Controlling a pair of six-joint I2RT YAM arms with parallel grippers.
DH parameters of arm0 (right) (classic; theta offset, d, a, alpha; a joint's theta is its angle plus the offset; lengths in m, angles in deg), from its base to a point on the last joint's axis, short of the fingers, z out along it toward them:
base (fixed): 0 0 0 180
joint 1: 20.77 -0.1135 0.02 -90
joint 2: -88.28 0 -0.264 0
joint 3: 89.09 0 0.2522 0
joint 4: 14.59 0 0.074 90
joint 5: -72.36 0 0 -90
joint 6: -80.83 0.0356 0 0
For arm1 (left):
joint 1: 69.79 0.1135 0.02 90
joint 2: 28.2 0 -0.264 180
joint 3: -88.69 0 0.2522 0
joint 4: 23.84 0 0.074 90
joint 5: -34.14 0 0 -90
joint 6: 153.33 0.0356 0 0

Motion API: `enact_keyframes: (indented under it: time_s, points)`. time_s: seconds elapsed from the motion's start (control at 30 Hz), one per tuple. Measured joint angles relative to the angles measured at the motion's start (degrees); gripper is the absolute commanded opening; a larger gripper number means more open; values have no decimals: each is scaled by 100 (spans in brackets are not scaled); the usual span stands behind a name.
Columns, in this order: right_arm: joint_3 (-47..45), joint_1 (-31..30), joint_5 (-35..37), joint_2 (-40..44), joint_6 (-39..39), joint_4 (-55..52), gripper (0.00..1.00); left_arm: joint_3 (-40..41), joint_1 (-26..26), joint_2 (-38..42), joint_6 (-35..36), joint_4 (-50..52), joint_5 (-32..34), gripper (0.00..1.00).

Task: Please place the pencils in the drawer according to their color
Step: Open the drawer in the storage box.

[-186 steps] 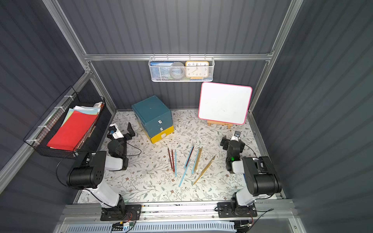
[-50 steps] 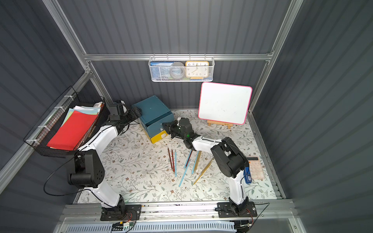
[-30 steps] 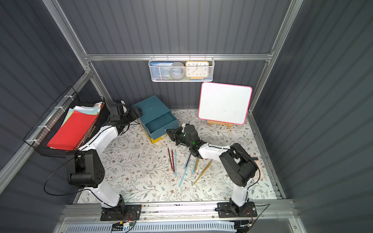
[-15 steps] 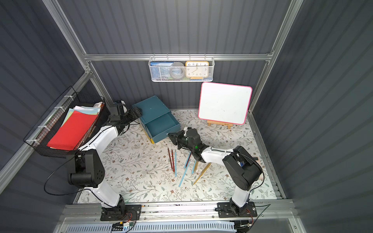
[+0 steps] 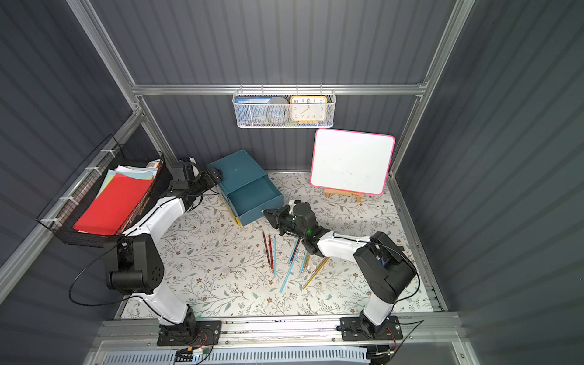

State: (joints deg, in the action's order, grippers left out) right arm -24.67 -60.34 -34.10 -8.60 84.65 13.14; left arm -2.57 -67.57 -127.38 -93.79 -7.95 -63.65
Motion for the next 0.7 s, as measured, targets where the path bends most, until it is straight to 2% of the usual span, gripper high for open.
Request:
enact_keyframes:
  time_s: [0.4,0.43,0.53,0.6,0.7]
  points:
    - [-175,11,0,269,-66,-136,0,0,0,-2,0,-2,-39,100]
    - [-175,11,0,269,-76,-146,6,0,0,-2,0,-2,-39,100]
    - [-175,24,-9,269,-122,-214,36,0,0,-2,0,-2,-39,100]
    - [-170,37,-37,267,-157,-247,45,0,0,-2,-2,-2,-39,100]
    - [-160,50,-72,267,-153,-256,50,0,0,-2,-2,-2,-42,100]
